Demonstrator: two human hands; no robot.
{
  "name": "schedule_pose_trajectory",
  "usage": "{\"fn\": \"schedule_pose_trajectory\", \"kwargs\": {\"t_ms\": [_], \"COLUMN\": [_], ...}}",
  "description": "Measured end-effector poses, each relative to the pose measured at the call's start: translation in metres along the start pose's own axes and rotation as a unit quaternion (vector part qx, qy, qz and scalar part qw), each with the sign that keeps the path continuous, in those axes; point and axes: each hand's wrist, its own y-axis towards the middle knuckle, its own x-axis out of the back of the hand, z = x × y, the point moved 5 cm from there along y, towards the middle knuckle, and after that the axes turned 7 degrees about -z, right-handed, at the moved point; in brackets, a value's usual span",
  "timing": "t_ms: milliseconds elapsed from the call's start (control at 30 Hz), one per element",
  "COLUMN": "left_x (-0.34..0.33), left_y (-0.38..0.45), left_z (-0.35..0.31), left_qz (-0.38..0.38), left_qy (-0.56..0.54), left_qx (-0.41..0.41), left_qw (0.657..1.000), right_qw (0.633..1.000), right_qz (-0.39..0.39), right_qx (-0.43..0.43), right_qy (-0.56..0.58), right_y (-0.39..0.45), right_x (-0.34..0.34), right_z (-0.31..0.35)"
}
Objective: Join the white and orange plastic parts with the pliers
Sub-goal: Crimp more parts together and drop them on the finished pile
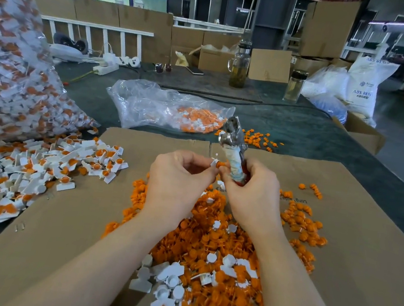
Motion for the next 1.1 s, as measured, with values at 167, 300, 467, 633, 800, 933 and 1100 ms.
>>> {"fn": "schedule_pose_trajectory", "kwargs": {"t_ms": [167, 300, 467, 633, 800, 933, 1100], "left_x": [0.0009, 0.0003, 0.0017, 0.0031, 0.0058, 0.0084, 0.0097], "left_y": [-0.0006, -0.0012, -0.001, 0.0012, 0.0047, 0.0069, 0.0076], "left_z": [-0.0016, -0.0018, -0.0019, 0.0028, 0.0039, 0.0013, -0.0014], "left_qz": [0.002, -0.003, -0.026, -0.034, -0.036, -0.039, -0.026], "left_qy": [0.023, 0.044, 0.05, 0.048, -0.02, -0.098, -0.16], "left_qx": [-0.04, -0.05, -0.043, -0.022, 0.013, 0.025, 0.024], "left_qw": [0.999, 0.998, 0.997, 0.998, 0.999, 0.994, 0.987], "right_qw": [1.0, 0.999, 0.997, 0.992, 0.981, 0.969, 0.956], "right_qz": [0.016, 0.036, 0.076, 0.112, 0.18, 0.23, 0.281], "right_qx": [0.004, 0.001, -0.008, -0.032, -0.057, -0.069, -0.078], "right_qy": [-0.009, -0.011, 0.005, 0.037, 0.052, 0.051, 0.041], "right_y": [-0.0002, 0.0008, 0.0017, 0.0004, -0.0011, -0.0031, -0.0051], "right_x": [0.0004, 0.0, -0.0008, -0.0001, 0.0056, 0.0075, 0.0057], "right_z": [0.0029, 0.0045, 0.0055, 0.0039, -0.0009, -0.0017, -0.003]}}
